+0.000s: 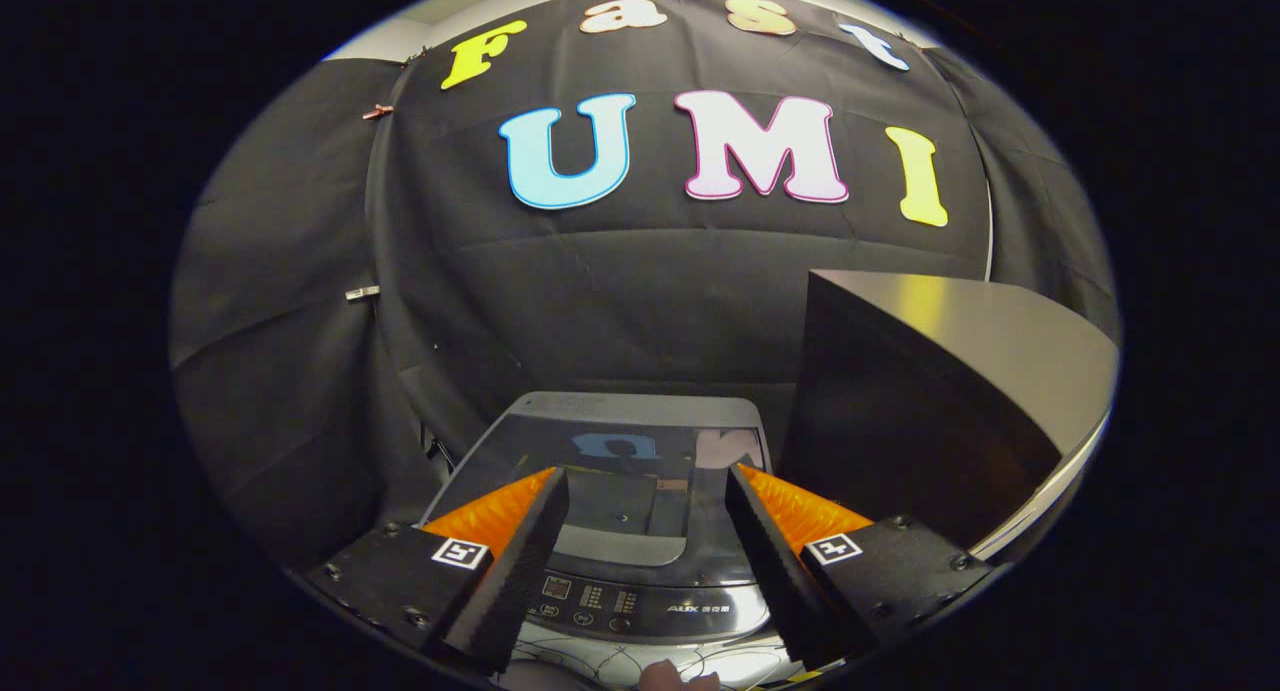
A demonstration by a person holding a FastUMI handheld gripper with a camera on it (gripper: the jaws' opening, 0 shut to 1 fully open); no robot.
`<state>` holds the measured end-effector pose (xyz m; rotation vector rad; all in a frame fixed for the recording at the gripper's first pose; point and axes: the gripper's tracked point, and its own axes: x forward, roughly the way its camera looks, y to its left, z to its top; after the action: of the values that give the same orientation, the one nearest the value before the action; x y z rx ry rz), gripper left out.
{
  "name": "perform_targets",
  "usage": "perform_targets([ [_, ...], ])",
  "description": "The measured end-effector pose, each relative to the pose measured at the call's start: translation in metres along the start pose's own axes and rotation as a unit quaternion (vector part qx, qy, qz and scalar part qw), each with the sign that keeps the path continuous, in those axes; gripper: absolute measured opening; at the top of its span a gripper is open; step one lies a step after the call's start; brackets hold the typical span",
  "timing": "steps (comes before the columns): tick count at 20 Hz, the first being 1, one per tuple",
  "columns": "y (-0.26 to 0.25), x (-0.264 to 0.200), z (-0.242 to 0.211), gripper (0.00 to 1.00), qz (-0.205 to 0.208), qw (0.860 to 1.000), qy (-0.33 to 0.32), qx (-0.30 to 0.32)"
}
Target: Put the clothes into the washing machine and then close the washing machine lid.
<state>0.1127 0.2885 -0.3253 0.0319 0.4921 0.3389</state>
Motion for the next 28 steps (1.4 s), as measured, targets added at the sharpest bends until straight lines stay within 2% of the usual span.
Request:
perform_targets([
  [8, 0.000, -0.041, 0.067, 0.99, -0.002, 0.997, -0.073, -0.021],
  [15, -0.013, -0.081, 0.116, 0.99, -0.005, 0.994, -0.112, -0.009],
  [28, -0.074, -0.132, 0.140, 0.99, -0.051, 0.990, -0.128, -0.018],
])
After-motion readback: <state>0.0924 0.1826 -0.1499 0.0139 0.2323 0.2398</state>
